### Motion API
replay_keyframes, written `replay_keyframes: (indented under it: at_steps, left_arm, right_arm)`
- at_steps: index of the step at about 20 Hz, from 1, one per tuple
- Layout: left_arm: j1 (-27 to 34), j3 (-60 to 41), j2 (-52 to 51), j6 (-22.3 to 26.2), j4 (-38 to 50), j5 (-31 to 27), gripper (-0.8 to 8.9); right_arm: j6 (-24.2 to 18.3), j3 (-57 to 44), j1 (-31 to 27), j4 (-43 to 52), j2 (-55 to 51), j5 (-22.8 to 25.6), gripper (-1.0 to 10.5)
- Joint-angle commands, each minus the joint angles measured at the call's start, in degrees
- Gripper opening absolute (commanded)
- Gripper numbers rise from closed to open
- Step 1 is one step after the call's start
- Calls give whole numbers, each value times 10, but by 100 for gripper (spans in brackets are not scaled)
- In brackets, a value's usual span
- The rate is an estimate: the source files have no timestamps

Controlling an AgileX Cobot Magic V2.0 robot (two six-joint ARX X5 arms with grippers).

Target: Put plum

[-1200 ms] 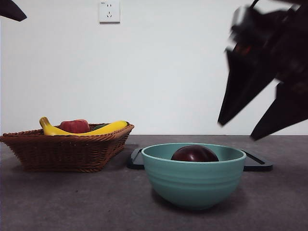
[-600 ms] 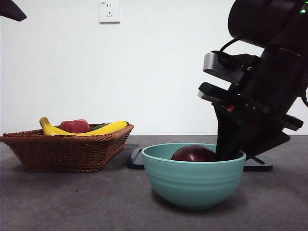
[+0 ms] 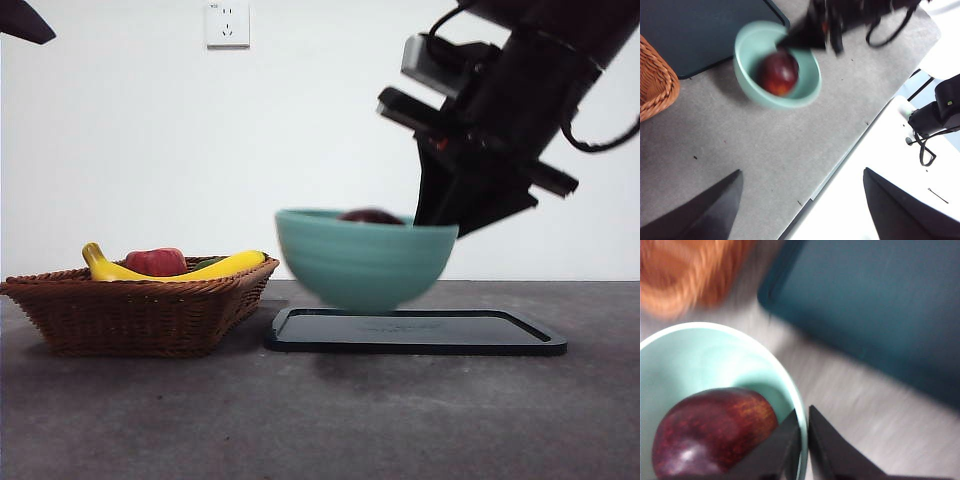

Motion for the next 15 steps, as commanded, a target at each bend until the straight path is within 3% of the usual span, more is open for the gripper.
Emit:
replay_keyframes:
  at_steps: [1,9,15]
  left_arm:
    - [-3,5,3,5,4,5,374]
    - [-3,5,3,4,4,5,374]
    - [-3,5,3,5,4,5,374]
  right_arm:
    - [-10,42,-25,0,17,8,8]
    - [-54,202,-102,-25,187,7,8]
    - [-56,224,-126,2,266,5,8]
